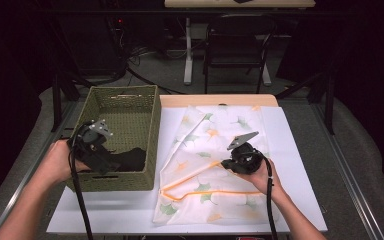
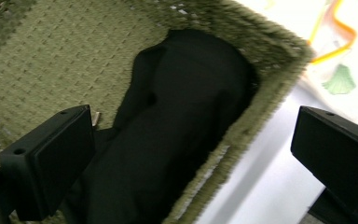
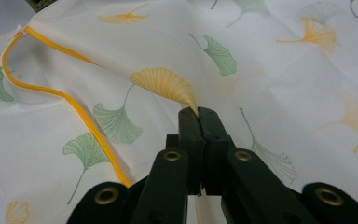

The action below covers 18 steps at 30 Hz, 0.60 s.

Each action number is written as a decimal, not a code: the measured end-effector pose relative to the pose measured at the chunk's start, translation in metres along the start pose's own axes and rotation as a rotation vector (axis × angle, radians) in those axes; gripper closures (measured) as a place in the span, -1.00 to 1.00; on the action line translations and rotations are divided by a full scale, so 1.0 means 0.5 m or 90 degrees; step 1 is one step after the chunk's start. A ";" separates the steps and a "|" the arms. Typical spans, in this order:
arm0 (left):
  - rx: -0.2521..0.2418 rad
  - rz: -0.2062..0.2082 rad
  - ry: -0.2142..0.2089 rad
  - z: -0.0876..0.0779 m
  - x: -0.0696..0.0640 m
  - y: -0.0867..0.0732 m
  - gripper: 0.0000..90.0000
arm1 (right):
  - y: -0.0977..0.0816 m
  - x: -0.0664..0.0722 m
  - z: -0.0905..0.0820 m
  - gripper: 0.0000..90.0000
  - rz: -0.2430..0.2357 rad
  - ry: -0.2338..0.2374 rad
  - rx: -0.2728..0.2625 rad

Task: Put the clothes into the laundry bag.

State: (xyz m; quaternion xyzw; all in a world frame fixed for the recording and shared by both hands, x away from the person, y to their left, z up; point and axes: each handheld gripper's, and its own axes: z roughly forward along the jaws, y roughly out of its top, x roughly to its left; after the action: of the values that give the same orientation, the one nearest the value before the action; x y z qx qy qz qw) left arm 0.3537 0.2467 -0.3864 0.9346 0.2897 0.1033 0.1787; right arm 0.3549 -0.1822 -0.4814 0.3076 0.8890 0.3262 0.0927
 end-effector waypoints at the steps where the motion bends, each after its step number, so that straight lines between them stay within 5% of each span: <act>1: 0.013 0.003 0.000 0.008 0.010 0.004 -1.00 | 0.000 0.000 0.000 0.99 -0.001 0.000 0.000; 18: 0.143 0.035 -0.009 0.109 0.054 0.037 -0.99 | 0.000 -0.001 0.000 0.99 -0.003 -0.001 -0.001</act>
State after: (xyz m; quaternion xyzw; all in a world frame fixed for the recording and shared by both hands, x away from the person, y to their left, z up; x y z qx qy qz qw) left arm 0.4014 0.2331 -0.4266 0.9570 0.2726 0.0684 0.0717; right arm 0.3551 -0.1824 -0.4813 0.3059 0.8894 0.3263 0.0948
